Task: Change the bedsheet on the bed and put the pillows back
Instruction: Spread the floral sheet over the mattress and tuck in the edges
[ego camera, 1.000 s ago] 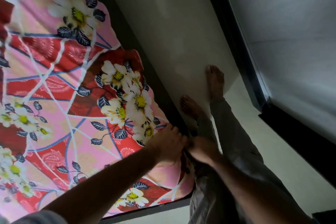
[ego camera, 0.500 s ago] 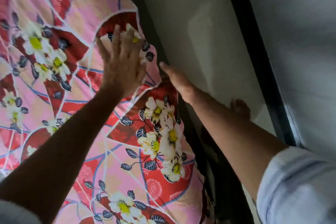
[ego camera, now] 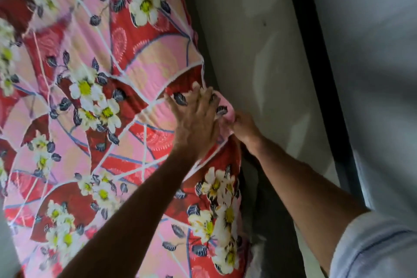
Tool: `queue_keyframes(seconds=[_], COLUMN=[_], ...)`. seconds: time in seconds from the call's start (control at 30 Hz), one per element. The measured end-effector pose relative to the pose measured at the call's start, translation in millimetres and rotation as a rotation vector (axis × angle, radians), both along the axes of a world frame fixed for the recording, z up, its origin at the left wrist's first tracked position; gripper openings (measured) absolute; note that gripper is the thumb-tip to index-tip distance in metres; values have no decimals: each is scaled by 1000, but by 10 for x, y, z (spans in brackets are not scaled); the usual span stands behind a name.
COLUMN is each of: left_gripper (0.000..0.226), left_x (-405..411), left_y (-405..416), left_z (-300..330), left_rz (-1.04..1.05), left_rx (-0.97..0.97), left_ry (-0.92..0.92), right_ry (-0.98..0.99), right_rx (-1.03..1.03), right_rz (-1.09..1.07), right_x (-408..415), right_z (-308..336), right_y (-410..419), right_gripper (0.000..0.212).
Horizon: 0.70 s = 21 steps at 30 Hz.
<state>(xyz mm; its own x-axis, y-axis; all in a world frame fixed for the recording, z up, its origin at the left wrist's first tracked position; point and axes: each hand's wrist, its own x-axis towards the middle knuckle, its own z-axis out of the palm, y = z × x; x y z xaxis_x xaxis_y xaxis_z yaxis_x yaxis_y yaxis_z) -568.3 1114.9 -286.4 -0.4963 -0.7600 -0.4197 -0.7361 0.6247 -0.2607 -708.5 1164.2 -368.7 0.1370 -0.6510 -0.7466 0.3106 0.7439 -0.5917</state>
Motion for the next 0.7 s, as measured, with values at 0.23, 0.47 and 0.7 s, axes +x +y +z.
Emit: queue_keyframes(seconds=[0.23,0.47,0.7], left_gripper=[52,69,65], left_x=[270,634,548], left_y=[-577,-1658,-1775], left_z=[204,89,88], left_rz=[46,238,109], left_rx=[-144,-107,-64], left_ry=[507,477,458], right_ry=[-300,-207,-111], right_rx=[205,1,-151], right_rz=[8,65,-138], right_x=[-96,118,-305], right_z=[74,76,-15], right_y=[-805,-2066,-2444], right_gripper=[41,55,25])
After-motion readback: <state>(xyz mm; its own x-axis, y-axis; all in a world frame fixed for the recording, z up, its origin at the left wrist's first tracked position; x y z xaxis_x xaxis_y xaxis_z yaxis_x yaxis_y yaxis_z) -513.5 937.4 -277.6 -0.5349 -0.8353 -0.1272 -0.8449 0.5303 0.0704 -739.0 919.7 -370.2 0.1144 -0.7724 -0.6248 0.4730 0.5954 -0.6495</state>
